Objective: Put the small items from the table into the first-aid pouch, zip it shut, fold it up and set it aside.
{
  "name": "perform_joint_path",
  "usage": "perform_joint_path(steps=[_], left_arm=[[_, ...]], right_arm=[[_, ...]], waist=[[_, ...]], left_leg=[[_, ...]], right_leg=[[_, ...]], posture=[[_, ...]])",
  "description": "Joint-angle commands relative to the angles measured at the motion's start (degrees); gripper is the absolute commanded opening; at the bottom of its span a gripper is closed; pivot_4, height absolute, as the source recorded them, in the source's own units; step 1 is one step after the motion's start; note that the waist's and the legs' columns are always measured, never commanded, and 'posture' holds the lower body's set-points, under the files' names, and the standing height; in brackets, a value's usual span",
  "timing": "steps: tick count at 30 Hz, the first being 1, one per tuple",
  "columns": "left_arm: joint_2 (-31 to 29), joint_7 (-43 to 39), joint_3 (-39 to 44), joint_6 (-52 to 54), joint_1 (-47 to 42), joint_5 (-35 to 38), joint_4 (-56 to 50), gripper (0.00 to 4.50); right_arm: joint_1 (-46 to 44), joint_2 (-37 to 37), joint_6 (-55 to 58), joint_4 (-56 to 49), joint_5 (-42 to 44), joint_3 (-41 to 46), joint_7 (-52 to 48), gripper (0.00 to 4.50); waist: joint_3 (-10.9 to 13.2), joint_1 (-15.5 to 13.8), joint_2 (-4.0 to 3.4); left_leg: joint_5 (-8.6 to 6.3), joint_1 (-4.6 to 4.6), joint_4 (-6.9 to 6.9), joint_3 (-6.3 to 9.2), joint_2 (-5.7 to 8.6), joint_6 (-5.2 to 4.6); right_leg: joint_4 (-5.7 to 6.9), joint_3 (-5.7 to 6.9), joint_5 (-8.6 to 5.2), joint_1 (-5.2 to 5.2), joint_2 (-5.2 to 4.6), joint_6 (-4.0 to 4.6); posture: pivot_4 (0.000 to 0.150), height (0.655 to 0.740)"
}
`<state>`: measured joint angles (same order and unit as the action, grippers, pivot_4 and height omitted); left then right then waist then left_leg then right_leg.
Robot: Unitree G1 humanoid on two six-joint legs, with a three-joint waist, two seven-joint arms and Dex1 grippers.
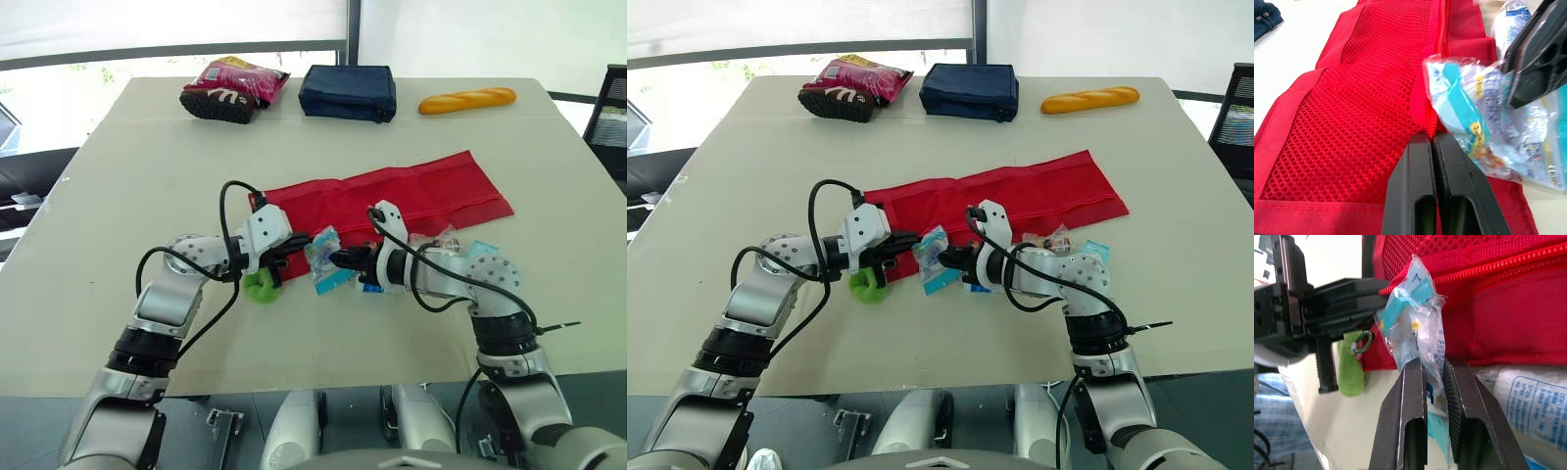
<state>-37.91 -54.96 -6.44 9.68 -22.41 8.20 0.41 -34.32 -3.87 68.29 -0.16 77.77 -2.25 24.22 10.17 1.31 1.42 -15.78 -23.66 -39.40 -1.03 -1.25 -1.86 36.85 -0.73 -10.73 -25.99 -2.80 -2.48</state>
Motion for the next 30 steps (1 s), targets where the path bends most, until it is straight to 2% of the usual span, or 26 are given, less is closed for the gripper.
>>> perform_joint_path(steps=[1,16,21,30], left_arm=[[0.2,-1.2,0.0,-0.7,1.6,1.4,-4.0,0.05],[1.2,-1.7,0.4,-0.3,3.4,1.7,-6.1,0.05],[2.5,1.9,2.0,-2.9,1.3,-0.6,-3.3,0.05],[3.1,5.6,2.8,-2.5,2.9,-1.5,-4.3,0.05]], right_arm=[[-2.4,3.4,-3.6,1.9,0.3,4.2,0.9,0.0],[-3.2,13.6,-8.9,6.3,-5.8,9.9,1.2,0.0],[-0.6,12.3,-3.7,4.4,-6.2,7.4,0.0,0.0],[1.4,10.3,3.5,0.7,-6.9,6.0,-3.2,0.0]], waist=[[0.0,0.2,0.0],[0.0,1.1,-0.02],[0.0,1.0,-0.02],[0.0,1.0,-0.03]], left_leg=[[0.0,0.0,0.0,0.01,0.0,0.0],[0.0,0.02,0.0,0.04,-0.01,0.0],[0.0,0.01,0.0,0.04,0.0,0.0],[0.0,0.01,0.0,0.06,0.01,0.01]], right_leg=[[0.01,0.01,0.0,0.0,0.01,0.0],[0.06,0.01,0.01,0.0,0.01,0.01],[0.05,0.01,0.02,0.0,-0.01,0.01],[0.05,0.01,0.02,0.0,-0.02,0.01]], posture=[[0.15,0.7134],[0.15,0.7134],[0.15,0.7134],[0.15,0.7134]])
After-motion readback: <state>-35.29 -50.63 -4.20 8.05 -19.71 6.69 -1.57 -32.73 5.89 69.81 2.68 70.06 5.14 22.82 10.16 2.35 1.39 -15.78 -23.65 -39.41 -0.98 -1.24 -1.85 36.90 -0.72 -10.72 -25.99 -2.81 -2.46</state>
